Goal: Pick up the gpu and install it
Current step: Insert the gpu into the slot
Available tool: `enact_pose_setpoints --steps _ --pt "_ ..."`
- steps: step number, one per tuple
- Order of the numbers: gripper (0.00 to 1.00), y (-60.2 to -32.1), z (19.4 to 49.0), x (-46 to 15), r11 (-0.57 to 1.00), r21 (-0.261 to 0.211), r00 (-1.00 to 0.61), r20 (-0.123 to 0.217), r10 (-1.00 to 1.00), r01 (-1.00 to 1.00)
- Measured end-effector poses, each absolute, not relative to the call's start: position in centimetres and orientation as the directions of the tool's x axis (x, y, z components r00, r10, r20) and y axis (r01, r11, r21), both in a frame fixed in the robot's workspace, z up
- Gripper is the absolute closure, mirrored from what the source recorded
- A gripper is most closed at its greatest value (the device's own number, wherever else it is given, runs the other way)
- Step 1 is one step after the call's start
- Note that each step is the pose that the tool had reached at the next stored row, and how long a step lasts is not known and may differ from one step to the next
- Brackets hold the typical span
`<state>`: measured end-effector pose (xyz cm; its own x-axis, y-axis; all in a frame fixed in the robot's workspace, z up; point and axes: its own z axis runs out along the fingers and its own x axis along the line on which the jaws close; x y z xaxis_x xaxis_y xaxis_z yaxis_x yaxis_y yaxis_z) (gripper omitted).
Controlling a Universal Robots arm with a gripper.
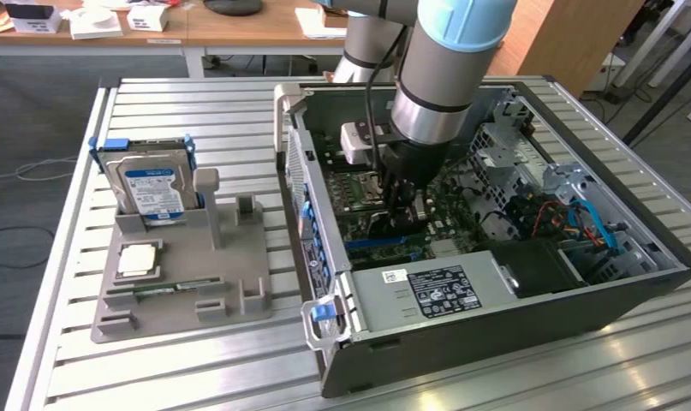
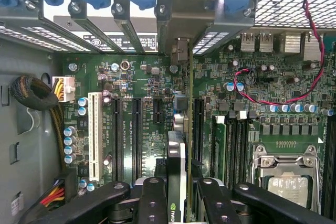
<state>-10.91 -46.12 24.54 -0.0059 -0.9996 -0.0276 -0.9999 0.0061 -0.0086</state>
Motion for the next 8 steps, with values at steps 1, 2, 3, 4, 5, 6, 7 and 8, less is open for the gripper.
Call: enact_pose_setpoints --steps 1,2,3,4,5,6,7,8 --pt "0.73 -46.13 24.54 -10.92 0.006 -0.009 -0.006 -0.028 -1.0 -1.0" --pt "0.73 -46.2 24.59 -10.91 0.006 -0.009 -0.006 -0.028 -1.0 -1.0" --pt "0.73 -46.24 24.61 -10.92 0.006 -0.008 -0.006 -0.028 -1.0 -1.0" --pt "0.73 -46.25 24.61 -10.91 0.006 -0.009 -0.006 -0.028 -1.0 -1.0" --pt "0.73 -46.28 24.61 -10.94 0.006 -0.009 -0.006 -0.028 -1.0 -1.0" --pt "0.73 -46.29 24.59 -10.99 0.006 -0.009 -0.006 -0.028 -1.0 -1.0" --pt "0.73 -46.29 24.56 -11.03 0.006 -0.009 -0.006 -0.028 -1.0 -1.0" --pt "0.73 -46.29 24.54 -11.06 0.006 -0.009 -0.006 -0.028 -1.0 -1.0"
